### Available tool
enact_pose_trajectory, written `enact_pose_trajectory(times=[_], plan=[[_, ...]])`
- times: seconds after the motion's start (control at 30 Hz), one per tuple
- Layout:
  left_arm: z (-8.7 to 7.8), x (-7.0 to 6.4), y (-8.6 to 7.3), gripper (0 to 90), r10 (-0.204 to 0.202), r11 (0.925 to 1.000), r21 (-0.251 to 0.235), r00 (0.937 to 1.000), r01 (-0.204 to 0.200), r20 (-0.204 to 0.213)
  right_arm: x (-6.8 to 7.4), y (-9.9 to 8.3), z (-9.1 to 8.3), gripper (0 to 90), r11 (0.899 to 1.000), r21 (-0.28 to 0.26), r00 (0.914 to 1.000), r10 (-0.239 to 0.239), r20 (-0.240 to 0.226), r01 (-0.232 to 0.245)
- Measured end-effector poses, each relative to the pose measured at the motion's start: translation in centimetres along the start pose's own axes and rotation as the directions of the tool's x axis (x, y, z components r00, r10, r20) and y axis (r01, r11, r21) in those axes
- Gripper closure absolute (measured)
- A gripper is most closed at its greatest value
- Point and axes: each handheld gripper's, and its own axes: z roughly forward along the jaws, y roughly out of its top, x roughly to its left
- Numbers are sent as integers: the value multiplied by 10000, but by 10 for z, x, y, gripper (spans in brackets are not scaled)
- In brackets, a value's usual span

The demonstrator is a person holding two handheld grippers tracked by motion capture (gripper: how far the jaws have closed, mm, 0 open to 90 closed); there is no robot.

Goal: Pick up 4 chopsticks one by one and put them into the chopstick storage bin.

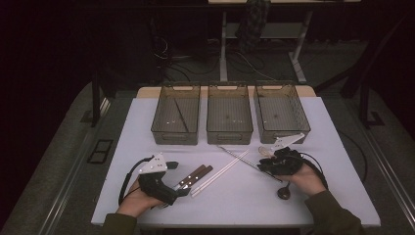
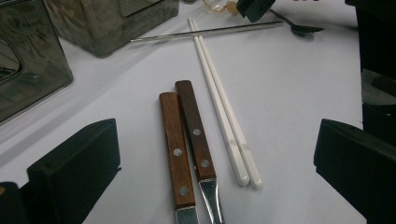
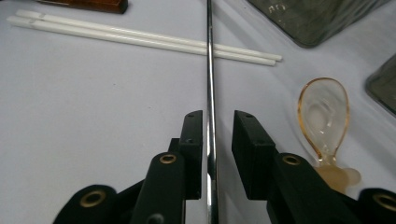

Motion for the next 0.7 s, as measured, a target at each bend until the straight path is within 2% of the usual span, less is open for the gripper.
enact_pose_trajectory(times=[0.23, 0.5, 0.7], plan=[[1, 0, 0, 0, -17, 10000, 41, 10000, 18, -26, -1, 0, 5, 753, 9998, 166, 9998, -73, -170, 75], [1, 0, 0, 0, -50, 10000, 47, 10000, 50, -32, 0, -1, 10, 770, 9982, 551, 9997, -246, -41, 248], [1, 0, 0, 0, -91, 9999, 68, 10000, 91, 13, 1, -2, 11, 799, 9969, 595, 9986, -523, 104, 516]])
